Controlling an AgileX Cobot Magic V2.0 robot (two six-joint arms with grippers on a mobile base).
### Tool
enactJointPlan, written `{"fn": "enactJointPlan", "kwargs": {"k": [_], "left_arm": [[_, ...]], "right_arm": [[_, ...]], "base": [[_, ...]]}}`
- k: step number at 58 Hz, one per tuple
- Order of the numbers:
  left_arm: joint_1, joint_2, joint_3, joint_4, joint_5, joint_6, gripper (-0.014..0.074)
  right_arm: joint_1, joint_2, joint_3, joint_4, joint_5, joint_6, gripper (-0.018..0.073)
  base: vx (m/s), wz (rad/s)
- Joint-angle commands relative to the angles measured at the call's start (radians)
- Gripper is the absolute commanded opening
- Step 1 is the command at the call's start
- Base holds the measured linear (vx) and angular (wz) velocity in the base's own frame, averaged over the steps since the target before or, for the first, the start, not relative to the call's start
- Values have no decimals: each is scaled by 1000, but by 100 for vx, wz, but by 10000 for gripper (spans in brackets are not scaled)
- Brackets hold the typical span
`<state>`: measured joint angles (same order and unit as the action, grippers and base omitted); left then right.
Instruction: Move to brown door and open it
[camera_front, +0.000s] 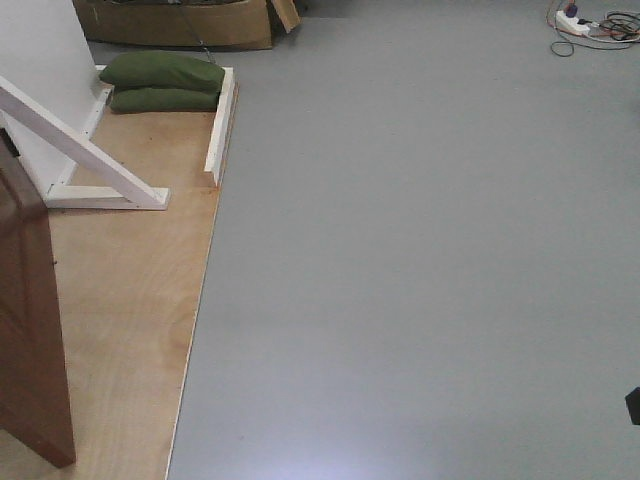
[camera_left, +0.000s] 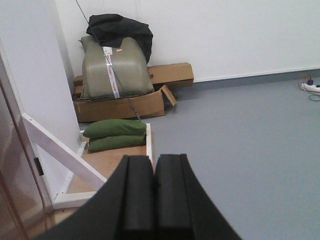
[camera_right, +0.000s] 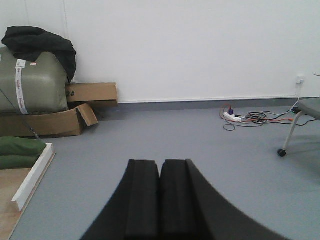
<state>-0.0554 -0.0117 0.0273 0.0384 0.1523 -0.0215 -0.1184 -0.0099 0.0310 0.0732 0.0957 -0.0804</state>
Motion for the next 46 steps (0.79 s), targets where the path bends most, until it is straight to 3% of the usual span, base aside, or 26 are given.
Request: {"fn": "enactJointPlan", "kwargs": {"k": [1,46], "left_arm": [[2,-14,-26,-5,-83,-9,-3],[2,-14,-26,-5,-83,-9,-3]], "right_arm": [[-5,-13,5,-7,-77,-5,0],[-5,-13,5,-7,-77,-5,0]], "base": [[23,1],[14,1]]}}
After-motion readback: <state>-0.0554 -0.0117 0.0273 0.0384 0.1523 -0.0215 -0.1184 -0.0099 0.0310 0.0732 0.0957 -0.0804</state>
